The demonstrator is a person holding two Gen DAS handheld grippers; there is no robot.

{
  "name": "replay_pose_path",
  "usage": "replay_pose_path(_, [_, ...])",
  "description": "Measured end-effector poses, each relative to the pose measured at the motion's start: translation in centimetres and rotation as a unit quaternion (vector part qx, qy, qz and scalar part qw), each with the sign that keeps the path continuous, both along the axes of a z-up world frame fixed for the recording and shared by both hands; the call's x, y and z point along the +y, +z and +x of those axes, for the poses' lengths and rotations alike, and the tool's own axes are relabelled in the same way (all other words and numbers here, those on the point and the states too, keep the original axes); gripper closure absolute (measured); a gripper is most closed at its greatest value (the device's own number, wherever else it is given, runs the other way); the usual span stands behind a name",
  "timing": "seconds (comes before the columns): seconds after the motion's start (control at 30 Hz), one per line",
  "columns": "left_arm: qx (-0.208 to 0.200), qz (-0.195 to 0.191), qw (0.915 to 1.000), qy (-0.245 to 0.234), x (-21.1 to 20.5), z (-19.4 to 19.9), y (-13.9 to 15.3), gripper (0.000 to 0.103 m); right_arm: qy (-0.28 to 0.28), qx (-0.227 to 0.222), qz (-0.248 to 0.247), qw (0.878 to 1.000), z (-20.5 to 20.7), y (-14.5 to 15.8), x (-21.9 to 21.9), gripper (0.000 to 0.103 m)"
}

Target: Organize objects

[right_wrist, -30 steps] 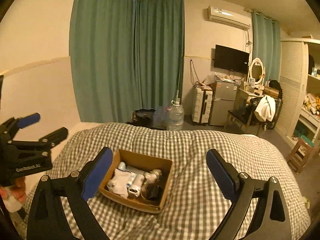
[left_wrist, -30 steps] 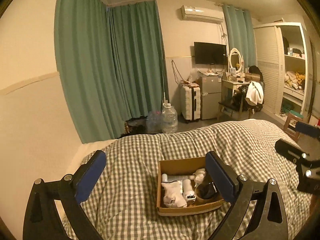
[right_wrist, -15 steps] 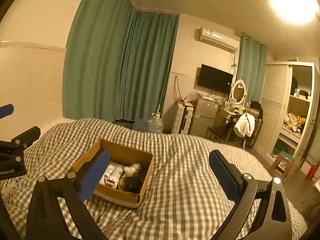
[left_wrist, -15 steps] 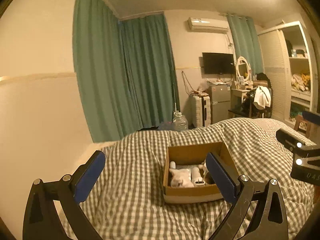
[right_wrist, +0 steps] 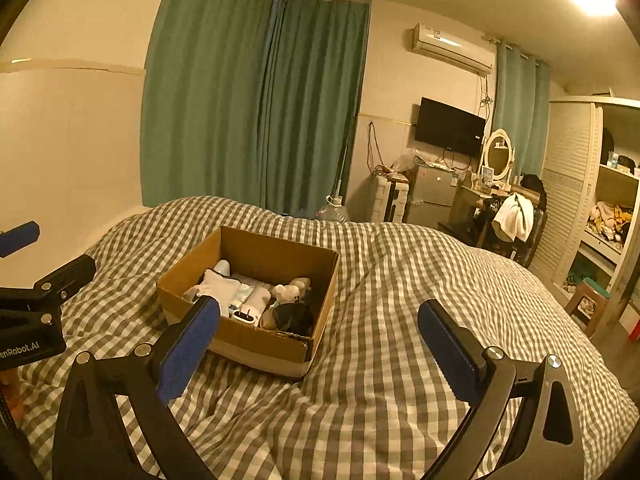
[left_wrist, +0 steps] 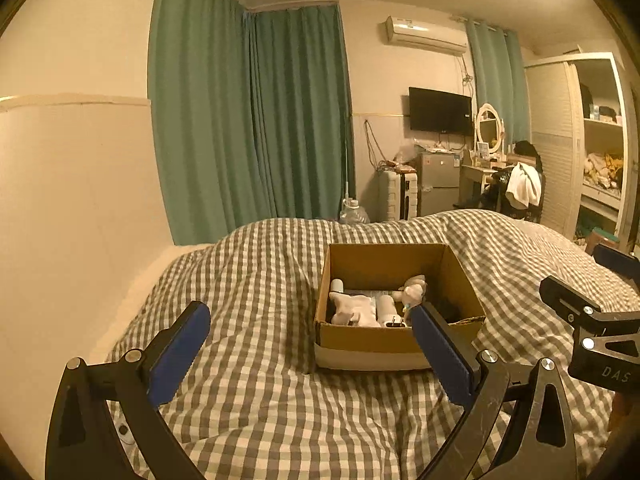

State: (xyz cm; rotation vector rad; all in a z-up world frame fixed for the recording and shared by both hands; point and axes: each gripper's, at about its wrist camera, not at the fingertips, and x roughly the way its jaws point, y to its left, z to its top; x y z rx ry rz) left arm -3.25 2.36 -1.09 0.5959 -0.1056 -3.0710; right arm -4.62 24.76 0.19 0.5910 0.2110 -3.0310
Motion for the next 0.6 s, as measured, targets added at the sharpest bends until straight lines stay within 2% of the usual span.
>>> replay_pose_path(0.17, [-0.013, -0.004, 0.9999, 0.009, -0.08, -0.24, -0.47, 0.000, 0.011, -0.012, -0.015, 1.000, -0.10, 0.06, 0.12, 0.003])
replay_pose_path(0.6, [-0.022, -0.003, 0.9997, 0.013, -0.36, -0.28, -0.85, 0.000, 0.005, -0.020, -0.013, 1.000, -0.22, -0.29, -0.09, 0.003])
